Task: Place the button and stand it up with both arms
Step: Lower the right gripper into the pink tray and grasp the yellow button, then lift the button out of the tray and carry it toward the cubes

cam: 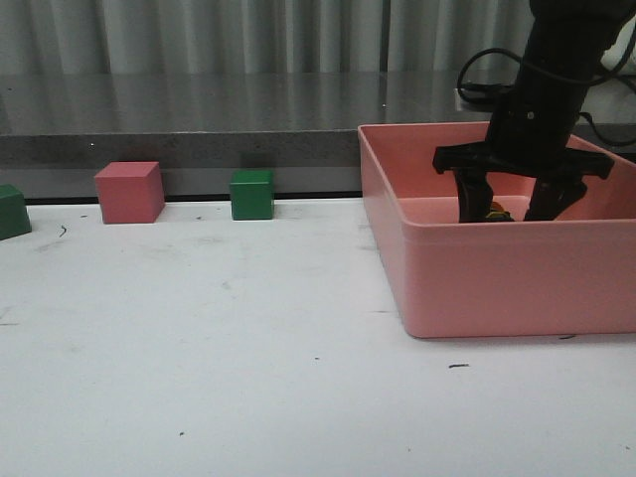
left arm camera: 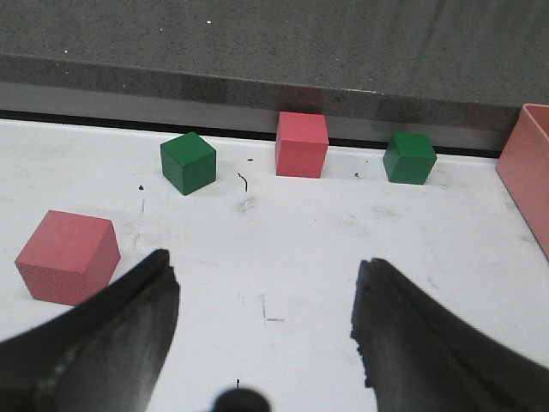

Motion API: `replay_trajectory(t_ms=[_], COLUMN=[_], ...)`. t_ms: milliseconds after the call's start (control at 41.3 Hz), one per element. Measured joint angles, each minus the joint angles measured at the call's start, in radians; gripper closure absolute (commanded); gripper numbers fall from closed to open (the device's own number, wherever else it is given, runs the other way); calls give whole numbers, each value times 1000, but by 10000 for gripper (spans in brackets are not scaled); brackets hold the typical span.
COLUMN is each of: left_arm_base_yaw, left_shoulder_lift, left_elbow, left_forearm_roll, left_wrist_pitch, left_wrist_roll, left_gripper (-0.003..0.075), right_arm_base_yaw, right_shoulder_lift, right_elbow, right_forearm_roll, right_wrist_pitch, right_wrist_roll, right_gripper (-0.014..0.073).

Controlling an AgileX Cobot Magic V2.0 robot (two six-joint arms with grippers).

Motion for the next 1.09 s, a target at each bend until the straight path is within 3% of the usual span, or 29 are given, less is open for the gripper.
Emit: replay_trajectory(t_ms=[121, 193, 750, 1088], left_arm_base_yaw=[0, 0, 0, 0], left_shoulder_lift=[0, 0, 0, 0], left_elbow=[0, 0, 0, 0], left_forearm_roll=[0, 0, 0, 0], left_wrist_pitch=[0, 0, 0, -2], left_wrist_roll=[0, 0, 0, 0], left_gripper=[283, 283, 283, 283], right_arm_base_yaw=[0, 0, 22, 219], right_shoulder_lift=[11, 11, -87, -247], right_elbow=[-2, -4, -57, -57], right_forearm_roll=[6, 12, 25, 59], right_wrist_pitch=[1, 3, 123, 141], right_wrist_roll=[0, 0, 3, 72], right_gripper=[302, 361, 367, 367])
